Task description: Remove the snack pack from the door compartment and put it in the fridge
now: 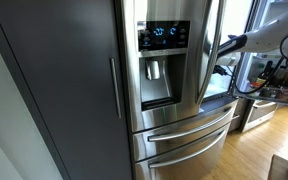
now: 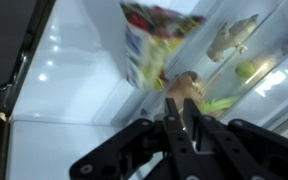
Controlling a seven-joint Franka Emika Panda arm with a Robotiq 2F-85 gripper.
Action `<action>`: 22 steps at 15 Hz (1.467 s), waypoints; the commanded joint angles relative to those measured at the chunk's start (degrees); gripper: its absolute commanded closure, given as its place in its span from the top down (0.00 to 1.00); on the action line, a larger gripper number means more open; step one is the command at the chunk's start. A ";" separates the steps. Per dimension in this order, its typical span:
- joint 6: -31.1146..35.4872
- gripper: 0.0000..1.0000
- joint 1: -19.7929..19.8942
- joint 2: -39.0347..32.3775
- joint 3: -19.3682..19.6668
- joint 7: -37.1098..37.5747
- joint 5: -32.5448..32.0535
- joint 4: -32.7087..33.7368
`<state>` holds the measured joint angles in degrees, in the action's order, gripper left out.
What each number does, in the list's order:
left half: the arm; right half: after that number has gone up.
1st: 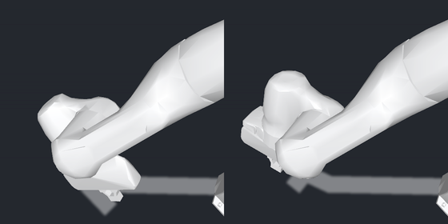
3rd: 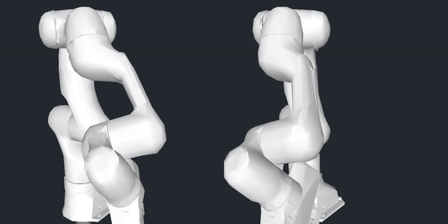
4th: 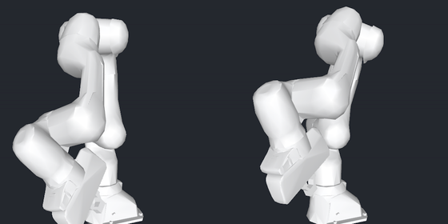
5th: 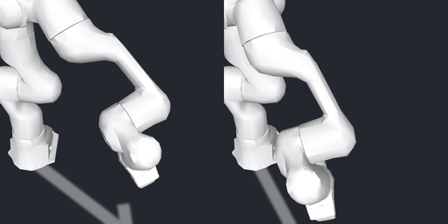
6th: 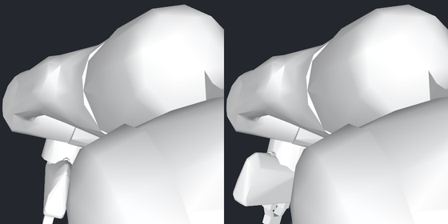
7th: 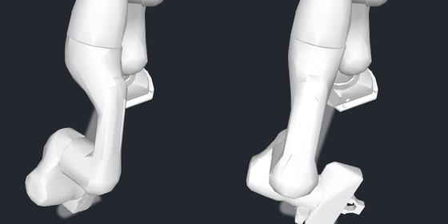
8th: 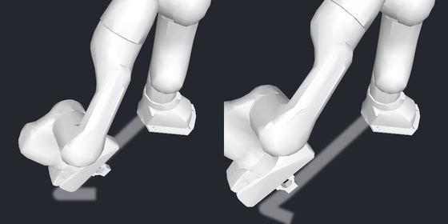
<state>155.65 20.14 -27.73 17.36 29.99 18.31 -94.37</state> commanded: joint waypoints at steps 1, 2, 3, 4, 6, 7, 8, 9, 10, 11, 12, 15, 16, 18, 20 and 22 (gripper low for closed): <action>-0.99 0.47 0.18 -0.70 0.20 2.87 2.19 2.42; -1.08 0.56 0.12 -0.19 0.17 3.06 2.15 2.36; -1.86 0.62 -0.64 0.86 0.97 4.24 1.01 1.62; -1.21 0.69 -1.88 1.52 2.47 6.19 -0.63 0.87; -3.41 0.84 -3.33 3.64 4.06 8.35 -2.80 -0.76; -5.00 0.93 -3.93 4.75 4.77 9.04 -4.09 -1.41; -6.75 0.99 -4.74 6.29 5.56 9.73 -5.92 -2.64; -8.55 1.00 -5.21 7.72 5.90 9.98 -7.55 -3.60; -9.74 1.00 -5.83 9.11 6.41 10.60 -9.46 -4.66; -10.53 1.00 -5.88 11.03 5.89 9.73 -10.35 -6.36; -11.72 1.00 -6.27 12.51 5.95 9.86 -11.84 -7.68; -13.36 1.00 -7.62 18.42 6.33 9.13 -19.12 -13.97; -13.00 1.00 -8.01 20.51 6.77 9.02 -23.32 -16.58; -12.12 1.00 -7.95 24.33 7.45 10.06 -32.03 -20.89; -12.97 1.00 -6.25 28.39 6.96 8.41 -37.16 -24.33; -14.22 1.00 -4.25 33.03 6.11 4.52 -37.56 -27.80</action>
<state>143.22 13.99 -3.13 24.15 38.55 -16.27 -114.89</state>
